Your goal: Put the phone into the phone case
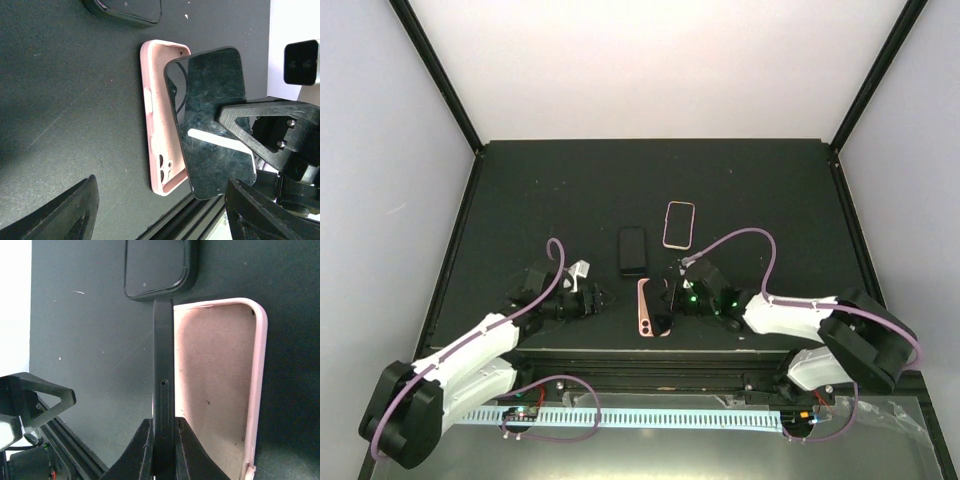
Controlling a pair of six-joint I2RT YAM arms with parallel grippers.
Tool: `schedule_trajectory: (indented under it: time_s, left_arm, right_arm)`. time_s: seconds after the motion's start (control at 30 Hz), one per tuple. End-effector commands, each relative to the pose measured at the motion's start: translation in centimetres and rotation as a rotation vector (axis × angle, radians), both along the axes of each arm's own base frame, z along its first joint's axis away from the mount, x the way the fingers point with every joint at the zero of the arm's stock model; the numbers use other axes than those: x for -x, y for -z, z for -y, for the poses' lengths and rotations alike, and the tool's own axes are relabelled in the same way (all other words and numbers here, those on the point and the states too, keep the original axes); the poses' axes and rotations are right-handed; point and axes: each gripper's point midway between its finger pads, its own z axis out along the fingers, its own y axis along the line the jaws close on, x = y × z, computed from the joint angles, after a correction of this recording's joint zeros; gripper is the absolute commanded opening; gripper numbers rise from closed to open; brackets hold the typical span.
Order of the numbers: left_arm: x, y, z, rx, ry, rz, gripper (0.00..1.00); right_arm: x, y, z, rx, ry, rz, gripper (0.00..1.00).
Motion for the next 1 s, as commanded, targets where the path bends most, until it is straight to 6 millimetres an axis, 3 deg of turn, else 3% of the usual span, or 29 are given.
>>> schedule_trajectory:
  time_s: [0.0,0.37,0.8,0.97]
  left_arm:
    - [-0.6,-0.4,0.8,0.033,0.005,0.032,0.71]
    - [-0.2,1.8,2.5,0.042,0.031,-0.023,0.64]
    - [-0.3,3.5,5.4,0.067,0.08,-0.067,0.5]
    - [0.0,3.9,6.9,0.07,0.118,-0.074,0.46]
  right_arm:
    - [-1.8,-1.7,-1.2,-0.102,0.044,0.064,0.01]
    - [-2.0,1.3,-1.2,-0.111,0.069,0.045,0.01]
    - [-0.7,4.5,-1.3,-0.165,0.048,-0.015,0.01]
    - [-0.5,4.8,-1.2,-0.192,0.056,-0.025,0.01]
